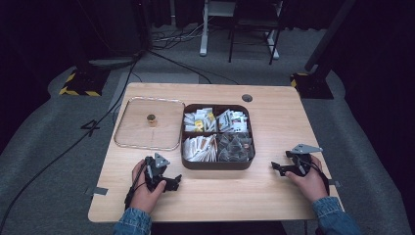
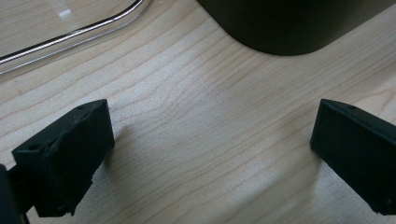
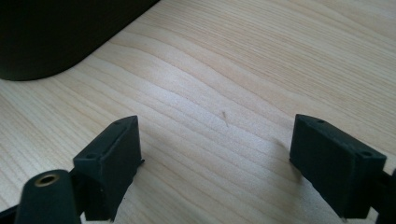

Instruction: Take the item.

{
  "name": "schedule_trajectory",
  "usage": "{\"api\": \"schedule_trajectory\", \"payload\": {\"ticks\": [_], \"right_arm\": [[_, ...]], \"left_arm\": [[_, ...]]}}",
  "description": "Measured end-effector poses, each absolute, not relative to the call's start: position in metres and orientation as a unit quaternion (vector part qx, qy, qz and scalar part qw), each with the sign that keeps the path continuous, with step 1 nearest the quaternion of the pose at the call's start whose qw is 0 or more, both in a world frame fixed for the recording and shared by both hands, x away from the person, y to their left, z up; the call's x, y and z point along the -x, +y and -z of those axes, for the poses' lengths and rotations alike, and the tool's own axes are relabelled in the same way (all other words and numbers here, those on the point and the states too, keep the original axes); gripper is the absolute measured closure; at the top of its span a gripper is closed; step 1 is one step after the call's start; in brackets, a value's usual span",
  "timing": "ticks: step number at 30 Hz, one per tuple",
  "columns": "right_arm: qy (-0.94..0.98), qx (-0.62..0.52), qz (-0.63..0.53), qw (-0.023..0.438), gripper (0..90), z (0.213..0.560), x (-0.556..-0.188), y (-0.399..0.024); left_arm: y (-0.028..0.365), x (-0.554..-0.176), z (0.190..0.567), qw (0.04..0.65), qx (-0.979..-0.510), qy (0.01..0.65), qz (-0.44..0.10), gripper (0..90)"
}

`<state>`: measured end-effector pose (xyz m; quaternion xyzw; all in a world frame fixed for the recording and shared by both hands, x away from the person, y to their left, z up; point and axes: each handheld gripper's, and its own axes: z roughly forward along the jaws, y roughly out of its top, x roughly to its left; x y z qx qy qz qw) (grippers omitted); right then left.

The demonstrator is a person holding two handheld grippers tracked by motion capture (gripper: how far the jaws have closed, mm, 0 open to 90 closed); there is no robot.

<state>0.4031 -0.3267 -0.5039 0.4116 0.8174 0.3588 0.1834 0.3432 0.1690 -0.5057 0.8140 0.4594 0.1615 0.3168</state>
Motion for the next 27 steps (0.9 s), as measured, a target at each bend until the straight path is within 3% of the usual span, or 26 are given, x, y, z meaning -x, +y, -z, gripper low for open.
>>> {"api": "schedule_trajectory", "payload": {"ticks": [16, 19, 22, 27], "right_arm": [[0.819, -0.408, -0.359, 0.182, 16.3, 0.504, -0.403, -0.326], [0.816, -0.408, -0.367, 0.185, 29.9, 0.503, -0.403, -0.327], [0.806, -0.421, -0.378, 0.172, 37.7, 0.501, -0.403, -0.329], [0.786, -0.435, -0.407, 0.164, 39.9, 0.489, -0.404, -0.329]], "left_arm": [[0.17, -0.343, 0.506, 0.317, -0.815, 0.457, -0.161, 0.1], [0.17, -0.343, 0.506, 0.317, -0.815, 0.457, -0.161, 0.1], [0.17, -0.343, 0.506, 0.317, -0.815, 0.457, -0.161, 0.1], [0.17, -0.343, 0.506, 0.317, -0.815, 0.457, -0.161, 0.1]]}}
